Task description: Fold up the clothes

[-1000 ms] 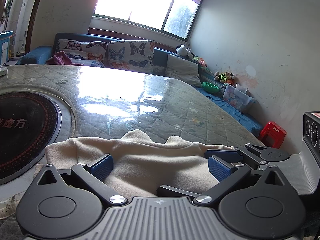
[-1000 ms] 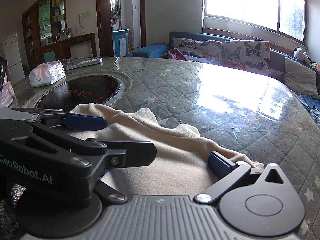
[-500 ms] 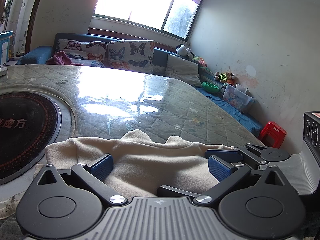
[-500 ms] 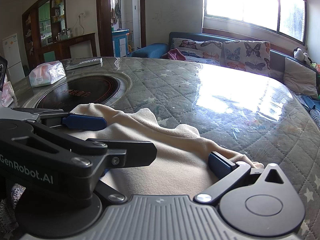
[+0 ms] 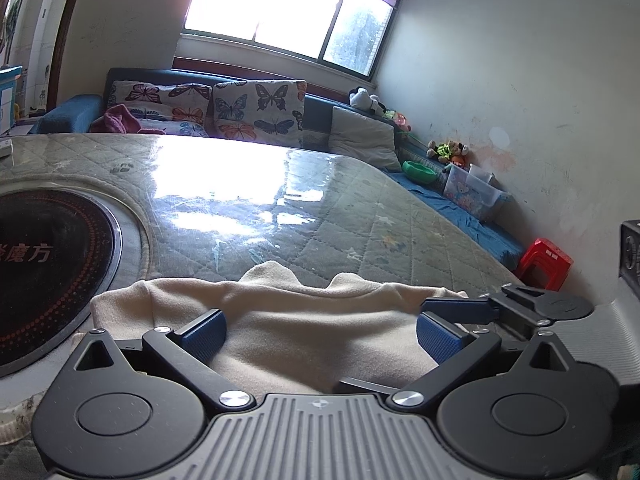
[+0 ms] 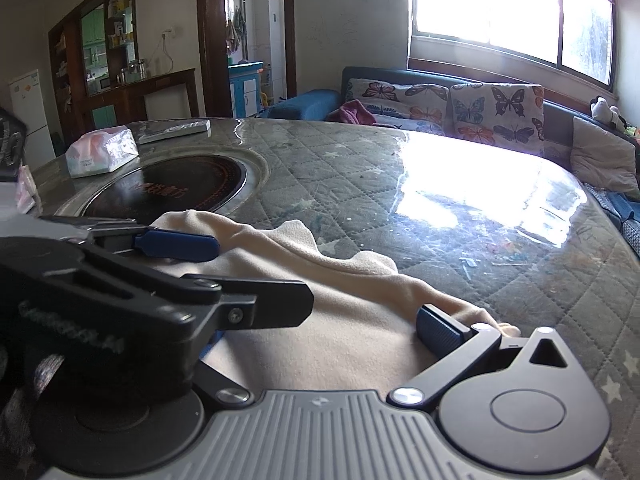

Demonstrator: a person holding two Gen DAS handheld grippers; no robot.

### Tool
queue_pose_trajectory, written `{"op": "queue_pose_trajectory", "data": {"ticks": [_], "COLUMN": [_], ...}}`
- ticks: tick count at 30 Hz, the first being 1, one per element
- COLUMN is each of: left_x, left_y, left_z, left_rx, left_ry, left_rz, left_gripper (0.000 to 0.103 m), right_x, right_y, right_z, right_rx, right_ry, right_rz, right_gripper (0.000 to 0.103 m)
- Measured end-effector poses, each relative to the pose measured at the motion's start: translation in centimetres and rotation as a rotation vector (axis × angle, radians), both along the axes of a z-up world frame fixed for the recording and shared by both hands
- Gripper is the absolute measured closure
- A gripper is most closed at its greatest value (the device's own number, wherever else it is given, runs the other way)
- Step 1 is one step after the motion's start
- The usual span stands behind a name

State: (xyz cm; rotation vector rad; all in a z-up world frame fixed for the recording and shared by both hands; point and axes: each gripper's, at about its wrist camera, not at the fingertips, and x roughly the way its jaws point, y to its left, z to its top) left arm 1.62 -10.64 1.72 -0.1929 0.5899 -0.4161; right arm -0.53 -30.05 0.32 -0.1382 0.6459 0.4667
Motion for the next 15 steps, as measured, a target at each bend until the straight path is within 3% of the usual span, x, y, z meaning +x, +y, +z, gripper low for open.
{"op": "queue_pose_trajectory", "data": {"ticks": [7, 15], "left_x": [-0.4, -2.1], "left_y": [0.4, 2.0], "left_z": [0.9, 1.8], "left_rx": [-0.014, 0.045], "left_ry": [0.023, 0.021], "left_rz": [0.021, 0.113], "left_gripper": [0.000, 0.000], "right_x": [-2.3, -4.9], "right_y": [-1.1, -1.8], "right_z": [0.8, 0.3], "right_rx": [-0.020, -0.051], "right_ry": [-0.008, -0.002], "right_rz": [-0.007, -0.024], "right_gripper": [0.000, 0.000]}}
